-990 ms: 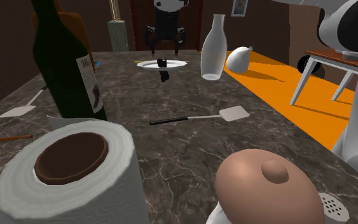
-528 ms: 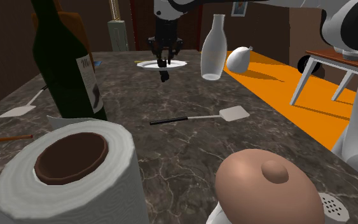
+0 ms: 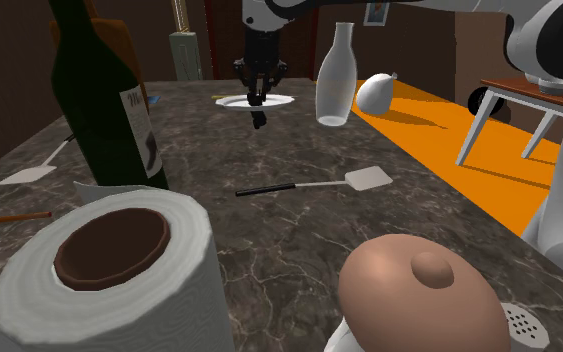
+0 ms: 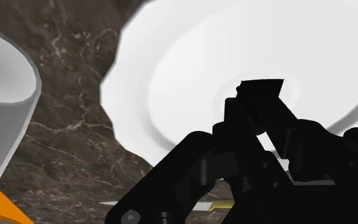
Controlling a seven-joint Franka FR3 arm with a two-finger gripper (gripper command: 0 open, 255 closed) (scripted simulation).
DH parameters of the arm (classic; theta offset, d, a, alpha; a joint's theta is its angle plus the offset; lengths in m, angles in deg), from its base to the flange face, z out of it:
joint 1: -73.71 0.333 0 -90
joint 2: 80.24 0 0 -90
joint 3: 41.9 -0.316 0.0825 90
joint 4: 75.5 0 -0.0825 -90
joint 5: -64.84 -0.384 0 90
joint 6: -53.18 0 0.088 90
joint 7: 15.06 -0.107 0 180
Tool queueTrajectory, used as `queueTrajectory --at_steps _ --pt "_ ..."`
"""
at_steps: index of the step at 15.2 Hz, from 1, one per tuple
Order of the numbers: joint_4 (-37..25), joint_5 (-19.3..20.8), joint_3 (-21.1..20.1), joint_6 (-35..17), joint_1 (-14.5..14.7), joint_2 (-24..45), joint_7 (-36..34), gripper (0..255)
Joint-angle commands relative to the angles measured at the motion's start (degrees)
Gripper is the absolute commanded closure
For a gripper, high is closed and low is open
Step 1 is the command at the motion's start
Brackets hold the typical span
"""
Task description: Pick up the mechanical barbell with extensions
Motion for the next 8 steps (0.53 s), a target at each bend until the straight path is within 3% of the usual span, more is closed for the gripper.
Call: queueTrajectory --at_steps 1,8 --pt "-1.1 0.0 0.0 0.9 0.2 0.3 0.1 255" --pt "-10.3 0.8 -0.1 7.6 1.4 2.8 0.9 255"
